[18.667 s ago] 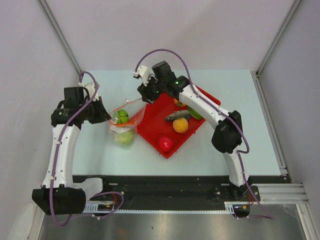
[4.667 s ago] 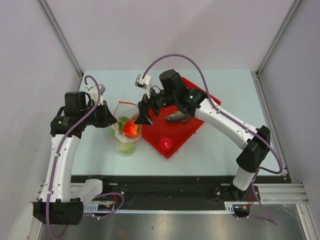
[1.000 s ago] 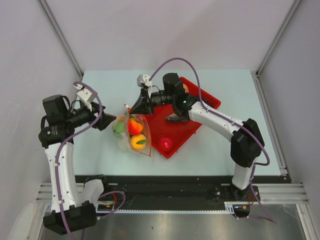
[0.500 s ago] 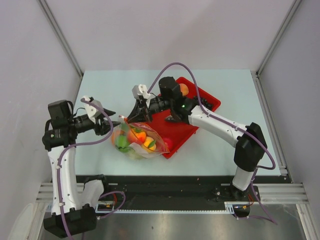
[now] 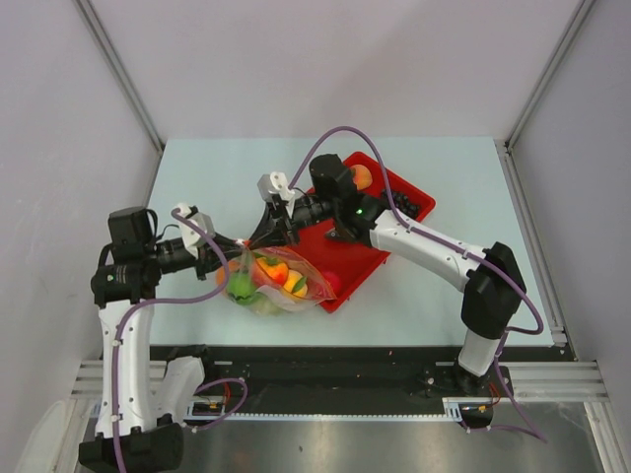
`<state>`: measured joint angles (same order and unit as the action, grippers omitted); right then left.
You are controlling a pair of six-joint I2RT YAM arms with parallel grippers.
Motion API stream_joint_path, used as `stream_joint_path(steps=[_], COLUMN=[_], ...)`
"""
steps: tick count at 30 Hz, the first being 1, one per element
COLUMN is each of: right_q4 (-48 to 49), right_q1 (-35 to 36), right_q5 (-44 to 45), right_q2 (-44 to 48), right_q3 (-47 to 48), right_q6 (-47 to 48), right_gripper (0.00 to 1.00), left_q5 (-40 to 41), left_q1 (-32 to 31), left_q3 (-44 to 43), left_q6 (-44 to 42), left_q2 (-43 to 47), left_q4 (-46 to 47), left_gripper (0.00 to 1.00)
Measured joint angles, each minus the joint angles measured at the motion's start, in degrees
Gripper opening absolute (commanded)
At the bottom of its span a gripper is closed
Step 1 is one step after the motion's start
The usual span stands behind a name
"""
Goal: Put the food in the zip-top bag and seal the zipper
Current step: Zip the zipper food storage bag at the center of the board.
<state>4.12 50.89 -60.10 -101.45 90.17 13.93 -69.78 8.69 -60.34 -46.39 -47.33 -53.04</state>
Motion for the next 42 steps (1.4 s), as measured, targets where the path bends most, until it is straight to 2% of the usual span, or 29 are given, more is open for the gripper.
stream_joint_path(steps=[1, 3, 5, 6, 7, 8, 11, 14, 19, 23, 30, 38, 42], right_q4=[-0.1, -0.7, -1.6, -2.2, -3.1, -3.7, -7.0, -10.3, -14.0, -14.1, -12.8, -12.6, -12.4], right_q1=[0.0, 0.0, 0.0, 0.0, 0.0, 0.0, -0.1, -0.5, -2.1, -2.8, 2.6, 6.6, 6.9], right_q5=[0.0, 0.0, 0.1, 0.3, 0.7, 1.1, 2.5, 4.0, 6.1, 8.6, 19.9, 27.2, 29.2], right_q2=[0.0, 0.0, 0.0, 0.1, 0.2, 0.4, 1.8, 3.9, 7.0, 7.1, 6.3, 5.4, 3.5], right_q3=[0.0, -0.2, -0.3, -0.3, -0.3, -0.3, -0.3, -0.3, 0.4, 3.6, 6.5, 5.0, 5.0], right_q6=[0.2, 0.7, 1.6, 1.9, 2.4, 2.9, 5.2, 7.2, 8.5, 4.0, -7.5, -7.2, -5.7], right_gripper=[0.00, 0.00, 0.08, 0.23, 0.32, 0.51, 0.75, 0.86, 0.89, 0.78, 0.75, 0.65, 0.55], left_q5=[0.0, -0.1, 0.1, 0.4, 0.7, 1.2, 3.5, 5.5, 7.0, 8.3, 10.2, 11.2, 11.2], left_q1=[0.0, 0.0, 0.0, 0.0, 0.0, 0.0, -0.1, -0.2, -0.2, -0.2, -0.2, -0.2, -0.2], left_q3=[0.0, 0.0, 0.0, 0.0, 0.0, 0.0, -0.4, -2.1, -3.7, -3.7, -3.8, -3.8, -3.8], left_q6=[-0.3, -0.7, -0.8, -0.6, -0.2, 0.7, 5.2, 8.2, 9.5, 10.1, 12.8, 14.5, 15.0], left_q2=[-0.1, -0.4, -0.9, -0.9, -0.9, -0.7, -0.1, -0.6, -1.1, -1.1, -0.9, -0.5, -0.2], left_q4=[-0.6, -1.7, -2.6, -3.0, -3.0, -2.9, -2.1, -2.3, -3.5, -4.1, -3.6, -3.6, -3.6], left_gripper=[0.00, 0.00, 0.00, 0.00, 0.00, 0.00, 0.00, 0.00, 0.00, 0.00, 0.00, 0.00, 0.00])
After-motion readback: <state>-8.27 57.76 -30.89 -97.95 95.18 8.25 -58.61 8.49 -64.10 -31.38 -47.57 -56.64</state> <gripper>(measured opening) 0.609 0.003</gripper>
